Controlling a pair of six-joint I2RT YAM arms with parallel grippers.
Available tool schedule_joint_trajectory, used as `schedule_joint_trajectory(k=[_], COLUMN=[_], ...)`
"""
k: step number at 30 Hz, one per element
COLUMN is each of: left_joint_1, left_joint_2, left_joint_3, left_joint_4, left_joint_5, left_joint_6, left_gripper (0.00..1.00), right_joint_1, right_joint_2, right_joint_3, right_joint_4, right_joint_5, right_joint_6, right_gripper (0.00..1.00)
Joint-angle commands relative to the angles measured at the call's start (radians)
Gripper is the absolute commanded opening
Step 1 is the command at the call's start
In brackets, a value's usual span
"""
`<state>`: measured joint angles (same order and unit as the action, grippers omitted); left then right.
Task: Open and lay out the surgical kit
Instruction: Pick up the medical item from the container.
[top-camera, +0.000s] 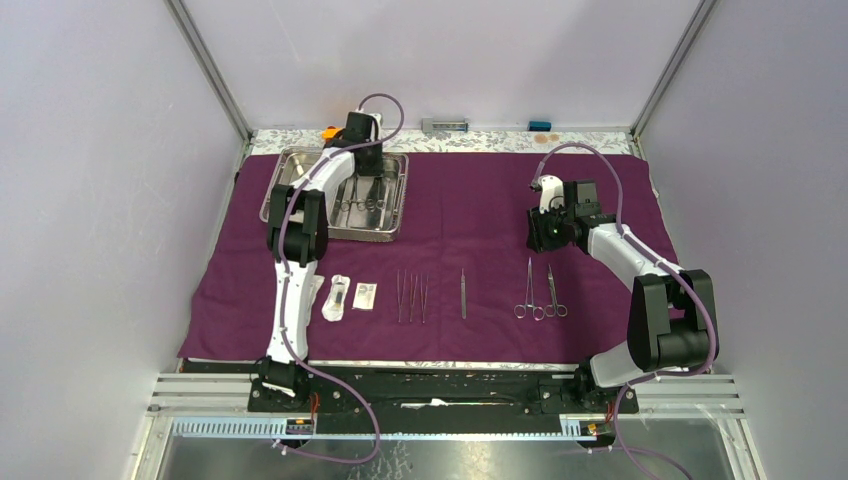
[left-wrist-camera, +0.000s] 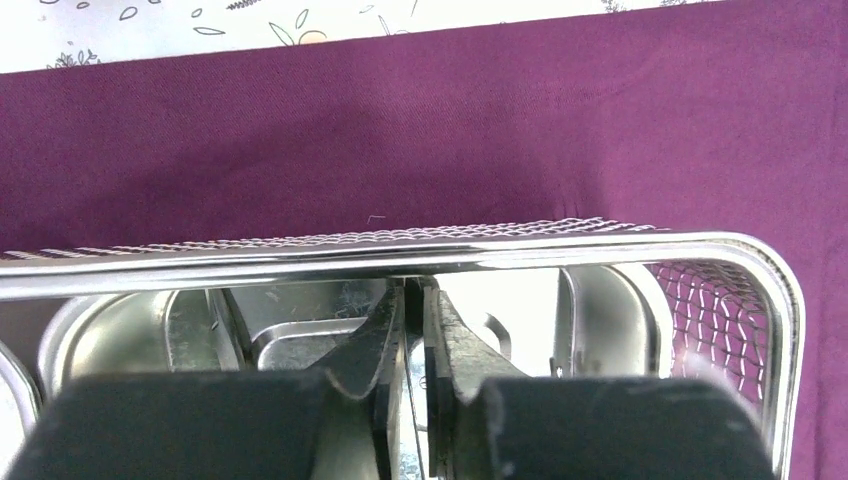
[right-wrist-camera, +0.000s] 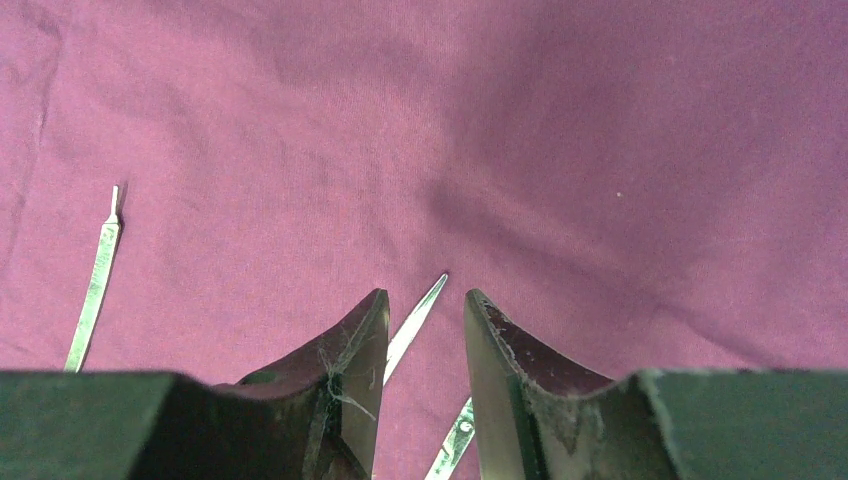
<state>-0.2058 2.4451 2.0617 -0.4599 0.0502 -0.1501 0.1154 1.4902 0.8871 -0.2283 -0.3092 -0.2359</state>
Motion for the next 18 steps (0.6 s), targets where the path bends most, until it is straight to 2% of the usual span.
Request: schedule_joint_trajectory(k=[1, 3, 18], left_joint_1=[0.022, 0.022, 0.025], left_joint_2=[0.053, 0.051, -0.15], left_joint_3=[0.058, 0.081, 0.076], left_joint_4=[-0.068, -0.077, -0.065], left_joint_5=[0.027, 0.034, 0.09], left_joint_6=[-0.017, -0.021, -0.054], left_gripper=[0.04, 0.0, 0.0], right_joint_1=[0.006, 0.006, 0.006], right_joint_2=[-0.009, -0.012, -0.029], right_joint_3=[0.03, 0.03, 0.029], right_joint_4=[-0.002, -0.003, -0.003], right_joint_5=[-0.025, -0.025, -0.033], right_joint_6=[-0.013, -0.013, -0.013], right_gripper=[0.41, 0.41, 0.41])
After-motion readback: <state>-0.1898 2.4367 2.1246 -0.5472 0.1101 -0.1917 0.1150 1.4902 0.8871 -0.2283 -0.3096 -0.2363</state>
